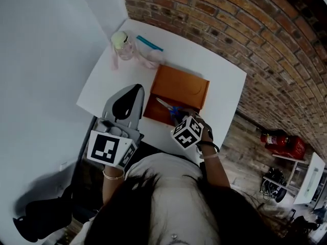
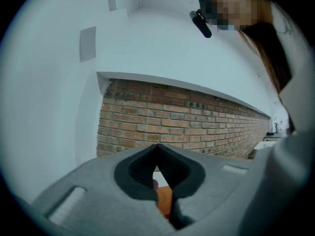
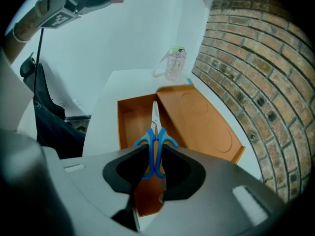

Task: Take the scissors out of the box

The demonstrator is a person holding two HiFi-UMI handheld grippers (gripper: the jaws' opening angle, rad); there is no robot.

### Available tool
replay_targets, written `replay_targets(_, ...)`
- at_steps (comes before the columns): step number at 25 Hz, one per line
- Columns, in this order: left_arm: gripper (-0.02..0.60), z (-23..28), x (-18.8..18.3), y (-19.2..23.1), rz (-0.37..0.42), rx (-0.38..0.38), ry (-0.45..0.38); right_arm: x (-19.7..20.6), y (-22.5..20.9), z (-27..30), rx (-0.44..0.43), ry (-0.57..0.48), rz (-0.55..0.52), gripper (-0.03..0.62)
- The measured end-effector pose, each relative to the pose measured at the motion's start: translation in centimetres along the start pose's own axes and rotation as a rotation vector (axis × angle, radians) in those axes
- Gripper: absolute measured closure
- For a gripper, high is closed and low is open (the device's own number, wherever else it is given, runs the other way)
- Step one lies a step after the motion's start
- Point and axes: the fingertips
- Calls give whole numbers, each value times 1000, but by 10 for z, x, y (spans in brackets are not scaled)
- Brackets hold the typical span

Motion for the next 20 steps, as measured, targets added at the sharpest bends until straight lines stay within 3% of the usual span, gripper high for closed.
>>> replay_targets(20, 581, 6, -10, -10, 22, 82, -12, -14, -12, -32, 85, -118, 118, 497)
Point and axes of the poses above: the fingertips, and each gripper's own axes: z forward along the fingers, y to its left, x out of its underside, and after that the axes turned 1 degree about z, right-handed
